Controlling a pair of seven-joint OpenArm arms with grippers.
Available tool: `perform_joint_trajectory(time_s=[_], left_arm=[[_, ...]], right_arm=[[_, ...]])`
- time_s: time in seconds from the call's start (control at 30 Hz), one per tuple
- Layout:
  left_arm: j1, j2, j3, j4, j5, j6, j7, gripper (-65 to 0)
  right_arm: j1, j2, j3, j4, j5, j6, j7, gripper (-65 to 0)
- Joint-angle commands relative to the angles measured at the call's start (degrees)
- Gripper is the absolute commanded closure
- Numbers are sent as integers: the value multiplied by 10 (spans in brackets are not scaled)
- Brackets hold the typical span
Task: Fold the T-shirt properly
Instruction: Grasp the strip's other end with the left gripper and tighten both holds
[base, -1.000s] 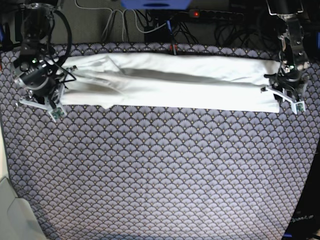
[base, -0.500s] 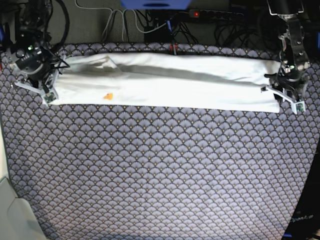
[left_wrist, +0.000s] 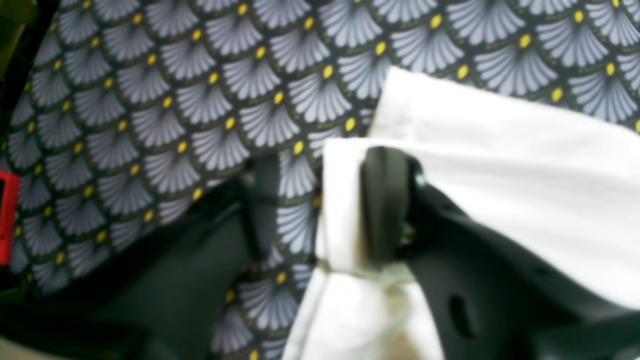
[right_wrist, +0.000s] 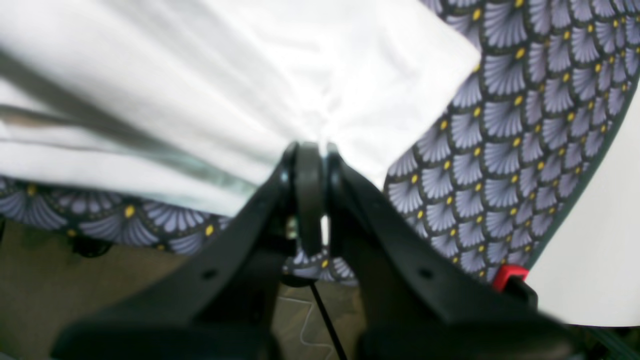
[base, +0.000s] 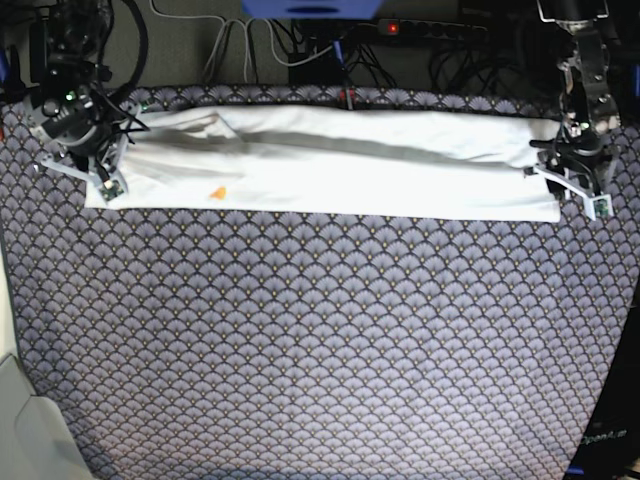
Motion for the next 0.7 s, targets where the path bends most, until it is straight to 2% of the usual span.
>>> perform_joint_trajectory(time_s=[0.0,0.1,0.23,0.37,0.43,0.57,0.67], left_arm=[[6,-5,-1,3,5,-1,25,-314],[6,-5,-1,2,3,-1,25,-318],[7,-5,-1,3,-1,-1,26,-319],[27,-5,-1,38,-2,-1,26,-319],[34,-5,-1,59,-2,-5,26,-320],[37,0,-3,72,-2,-39,26,-317],[43,0,-7,83,-2,-44,25,-317]], right_arm=[[3,6,1,6,-3,-2,4,0],[3,6,1,5,-3,-2,4,-7],[3,6,1,5,-3,-2,4,-120],[2,6,1,5,-3,-2,4,-195],[2,6,1,5,-2,-2,4,-202],[2,5,1,5,-2,-2,4,-202],[0,2,1,5,-2,-2,4,-202]])
